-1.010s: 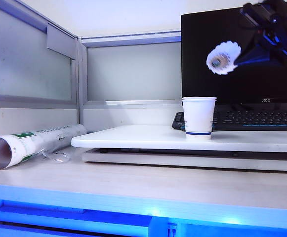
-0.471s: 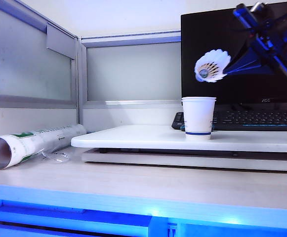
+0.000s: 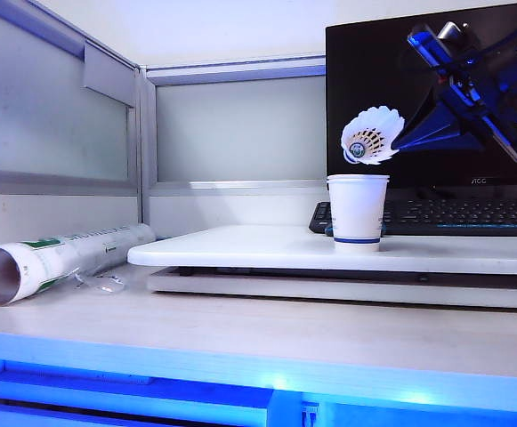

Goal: Pick up the badminton from the table and put it into the white paper cup.

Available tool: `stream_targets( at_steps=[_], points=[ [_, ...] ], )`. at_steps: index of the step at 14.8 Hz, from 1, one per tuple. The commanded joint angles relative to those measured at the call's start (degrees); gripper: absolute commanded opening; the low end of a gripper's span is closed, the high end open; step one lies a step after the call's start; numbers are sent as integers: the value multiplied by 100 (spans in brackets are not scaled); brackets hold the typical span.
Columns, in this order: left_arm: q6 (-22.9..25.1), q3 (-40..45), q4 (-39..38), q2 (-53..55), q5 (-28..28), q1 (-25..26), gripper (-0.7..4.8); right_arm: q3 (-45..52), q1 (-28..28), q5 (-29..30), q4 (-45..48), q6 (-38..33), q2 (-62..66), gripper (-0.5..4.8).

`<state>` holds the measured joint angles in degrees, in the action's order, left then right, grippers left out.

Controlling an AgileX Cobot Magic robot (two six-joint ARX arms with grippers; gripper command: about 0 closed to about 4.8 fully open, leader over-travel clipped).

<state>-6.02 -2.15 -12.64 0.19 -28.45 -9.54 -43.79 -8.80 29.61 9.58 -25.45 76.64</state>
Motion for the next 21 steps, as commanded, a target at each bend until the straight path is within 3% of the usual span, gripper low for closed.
stream_targets(
  at_steps=[1,12,15,21],
  points=[
    [17,13,-98,2,35,7,-4,-26,0,-66,142,-7,-20,-5],
    [17,13,-98,2,35,7,-4,-26,17,-280,638,-9,28,9],
    [17,13,-98,2,35,7,-4,-33,15,-291,656,-140,114,116],
    [17,13,-98,2,35,7,-4,-79,17,-256,1003,-179,160,179]
  ],
)
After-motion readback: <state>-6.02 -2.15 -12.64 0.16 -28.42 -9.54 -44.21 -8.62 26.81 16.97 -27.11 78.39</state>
